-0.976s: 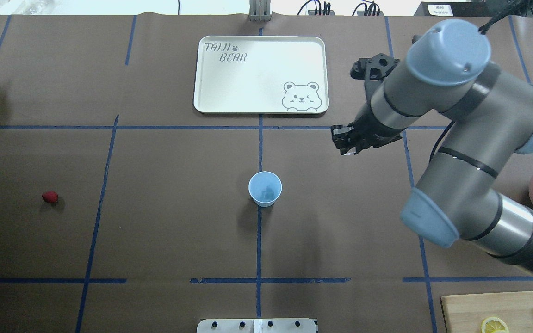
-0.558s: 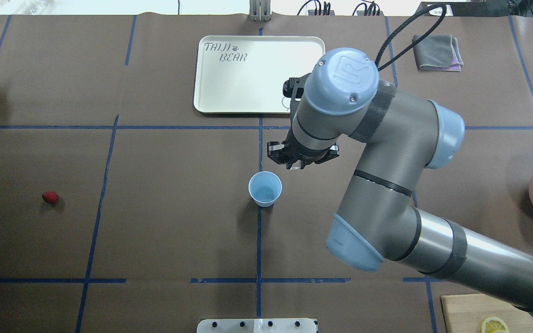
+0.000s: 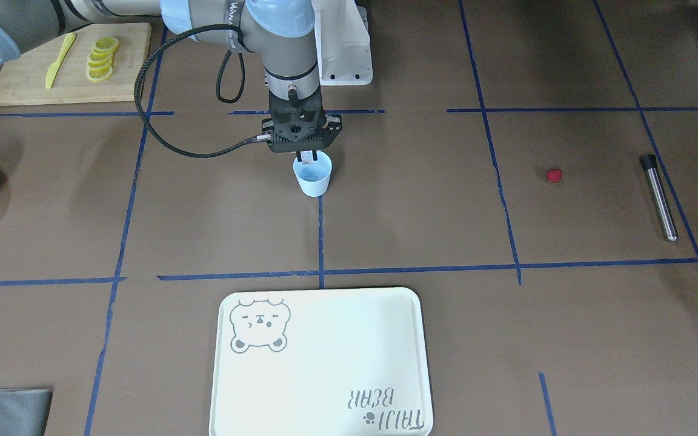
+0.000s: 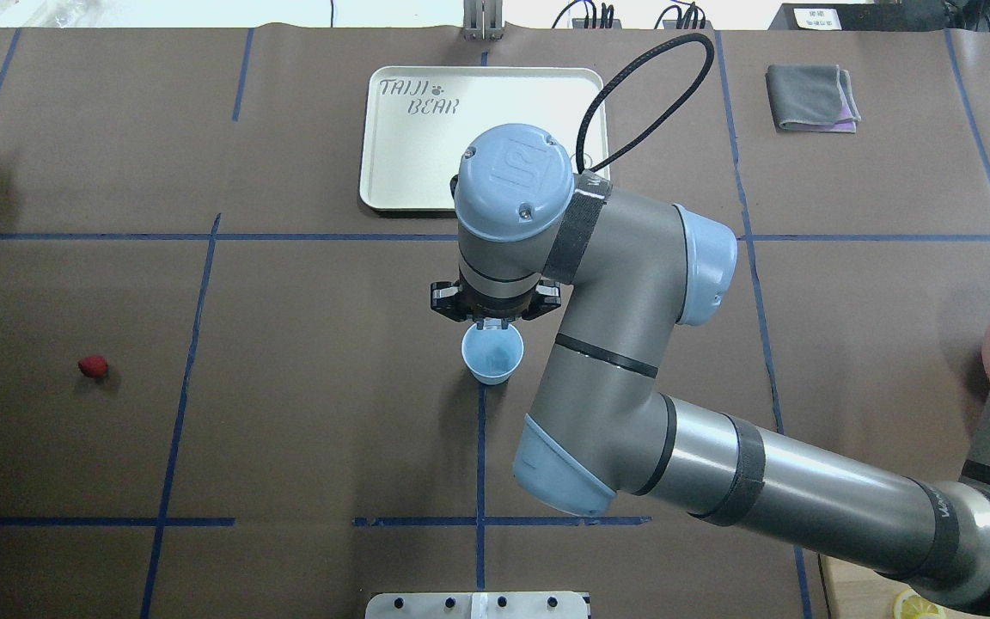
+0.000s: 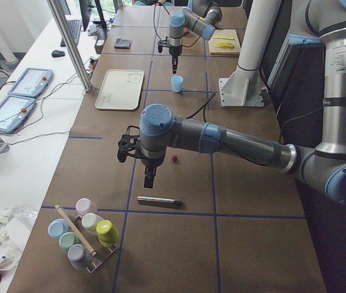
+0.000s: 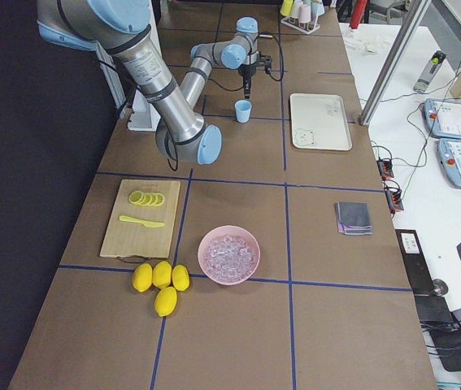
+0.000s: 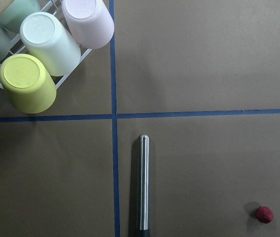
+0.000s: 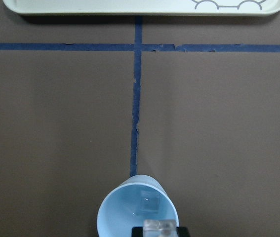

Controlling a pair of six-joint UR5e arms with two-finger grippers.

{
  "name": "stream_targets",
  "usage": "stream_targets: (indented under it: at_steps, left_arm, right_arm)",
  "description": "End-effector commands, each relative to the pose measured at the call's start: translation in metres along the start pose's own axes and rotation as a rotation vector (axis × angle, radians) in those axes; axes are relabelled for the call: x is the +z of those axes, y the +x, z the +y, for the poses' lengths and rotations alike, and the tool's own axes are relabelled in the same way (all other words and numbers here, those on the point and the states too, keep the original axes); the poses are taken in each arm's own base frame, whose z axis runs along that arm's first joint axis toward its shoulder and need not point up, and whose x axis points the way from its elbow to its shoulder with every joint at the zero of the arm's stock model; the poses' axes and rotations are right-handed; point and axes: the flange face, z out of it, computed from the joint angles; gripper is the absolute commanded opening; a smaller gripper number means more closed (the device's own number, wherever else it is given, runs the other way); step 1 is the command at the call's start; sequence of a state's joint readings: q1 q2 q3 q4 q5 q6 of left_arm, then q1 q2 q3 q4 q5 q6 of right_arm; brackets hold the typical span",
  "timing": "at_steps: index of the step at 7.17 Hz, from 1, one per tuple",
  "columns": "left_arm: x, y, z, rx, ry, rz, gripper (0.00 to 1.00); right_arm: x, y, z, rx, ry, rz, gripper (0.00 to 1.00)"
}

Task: Mash ice and strawberries in cup
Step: 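Open the right gripper to drop the ice cube into the cup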

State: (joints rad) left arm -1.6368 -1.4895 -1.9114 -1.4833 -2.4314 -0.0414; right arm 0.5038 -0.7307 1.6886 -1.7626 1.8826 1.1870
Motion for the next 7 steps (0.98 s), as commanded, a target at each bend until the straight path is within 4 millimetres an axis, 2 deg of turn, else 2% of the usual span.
stream_targets:
  at_steps: [1, 3, 4, 5, 6, 7]
  left_arm:
    - [0.0, 0.0002, 0.0, 0.0, 0.0, 0.001, 1.0]
    - [0.0, 0.0002, 0.0, 0.0, 0.0, 0.001, 1.0]
    - [0.0, 0.0, 0.0, 0.0, 0.0, 0.0, 1.0]
    - [0.0, 0.0002, 0.0, 0.0, 0.0, 0.001, 1.0]
    - [-0.0005, 0.0007, 0.0, 0.001, 0.001, 0.001, 1.0]
    - [-0.0005, 0.0007, 0.0, 0.001, 0.001, 0.001, 1.0]
  right_arm:
    - [0.0101, -0.0068, 0.0053, -0.007, -0.009, 0.014, 0.01]
    - [0.0148, -0.0079, 0.0102, -0.012, -0.015, 0.018, 0.04]
    - [0.015, -0.0078, 0.0104, -0.011, -0.017, 0.019, 0.18]
    - [0.0184, -0.0053, 0.0113, -0.011, -0.019, 0.024, 0.43]
    - [0.0188, -0.0057, 0.0122, -0.012, -0.02, 0.024, 0.59]
    - [0.0196, -0.005, 0.0122, -0.01, -0.021, 0.026, 0.82]
